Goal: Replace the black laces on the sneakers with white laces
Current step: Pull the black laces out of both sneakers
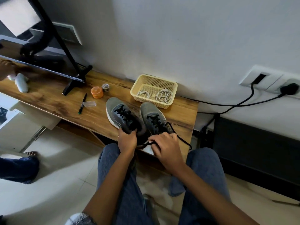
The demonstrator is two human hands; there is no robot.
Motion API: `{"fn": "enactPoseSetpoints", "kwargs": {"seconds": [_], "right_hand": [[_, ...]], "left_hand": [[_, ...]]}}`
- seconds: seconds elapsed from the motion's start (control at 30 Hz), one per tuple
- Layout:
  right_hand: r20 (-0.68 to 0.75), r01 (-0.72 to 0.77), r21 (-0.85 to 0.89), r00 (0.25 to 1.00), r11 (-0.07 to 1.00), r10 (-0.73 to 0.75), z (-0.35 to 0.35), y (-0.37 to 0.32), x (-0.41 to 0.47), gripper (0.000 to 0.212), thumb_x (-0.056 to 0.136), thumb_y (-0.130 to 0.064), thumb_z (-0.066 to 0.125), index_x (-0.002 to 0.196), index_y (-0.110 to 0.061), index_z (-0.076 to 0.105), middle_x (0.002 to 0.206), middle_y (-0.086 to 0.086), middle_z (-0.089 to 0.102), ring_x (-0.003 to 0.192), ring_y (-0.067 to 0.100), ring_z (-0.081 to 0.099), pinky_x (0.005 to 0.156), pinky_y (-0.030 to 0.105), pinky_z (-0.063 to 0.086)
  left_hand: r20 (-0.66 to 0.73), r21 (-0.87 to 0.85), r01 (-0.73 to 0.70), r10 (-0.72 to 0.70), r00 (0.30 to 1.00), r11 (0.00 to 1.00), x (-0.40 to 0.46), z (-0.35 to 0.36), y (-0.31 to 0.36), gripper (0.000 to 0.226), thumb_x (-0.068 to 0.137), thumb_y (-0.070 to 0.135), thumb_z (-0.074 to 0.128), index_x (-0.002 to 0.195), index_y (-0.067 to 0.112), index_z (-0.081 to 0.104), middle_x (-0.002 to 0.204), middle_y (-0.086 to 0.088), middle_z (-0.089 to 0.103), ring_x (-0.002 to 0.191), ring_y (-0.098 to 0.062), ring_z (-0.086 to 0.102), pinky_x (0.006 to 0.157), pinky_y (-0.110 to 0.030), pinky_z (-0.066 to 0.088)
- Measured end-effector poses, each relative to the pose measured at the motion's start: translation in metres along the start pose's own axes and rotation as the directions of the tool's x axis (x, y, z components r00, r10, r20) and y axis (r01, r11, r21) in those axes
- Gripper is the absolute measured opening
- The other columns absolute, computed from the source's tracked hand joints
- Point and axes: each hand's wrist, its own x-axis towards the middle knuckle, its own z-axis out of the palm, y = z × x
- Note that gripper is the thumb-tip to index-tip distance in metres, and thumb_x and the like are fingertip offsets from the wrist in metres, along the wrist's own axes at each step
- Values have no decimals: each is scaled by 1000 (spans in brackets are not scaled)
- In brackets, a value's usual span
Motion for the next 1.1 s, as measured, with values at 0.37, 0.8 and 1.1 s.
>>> {"fn": "enactPoseSetpoints", "kwargs": {"seconds": [0.37, 0.8, 1.1], "right_hand": [[-50, -208, 167, 974, 964, 219, -21, 0, 11, 42, 99, -36, 37, 77, -13, 64, 70, -2, 62, 71, 20, 57, 73, 33, 34], [331, -685, 318, 728, 655, 600, -82, 50, 30, 8, 88, -16, 64, 95, -14, 67, 83, -12, 62, 78, 3, 58, 70, 15, 45], [547, -677, 90, 647, 730, 532, -67, 44, 12, 45, 88, -6, 58, 133, -12, 54, 129, 3, 59, 116, 11, 53, 83, 8, 36]], "left_hand": [[-9, 126, -50, 52, 999, 991, 26, -9, 6, 41, 82, 4, 65, 122, 4, 59, 115, -16, 65, 105, -33, 61, 88, -40, 52], [-239, 154, -519, 541, 806, 841, -53, 2, 15, 42, 82, 2, 54, 121, 19, 57, 125, 1, 50, 116, -19, 45, 92, -24, 34], [235, 82, -272, 247, 940, 959, -82, 50, -37, 64, 89, 20, 63, 145, 15, 31, 141, -5, 45, 130, -20, 44, 108, -42, 38]]}}
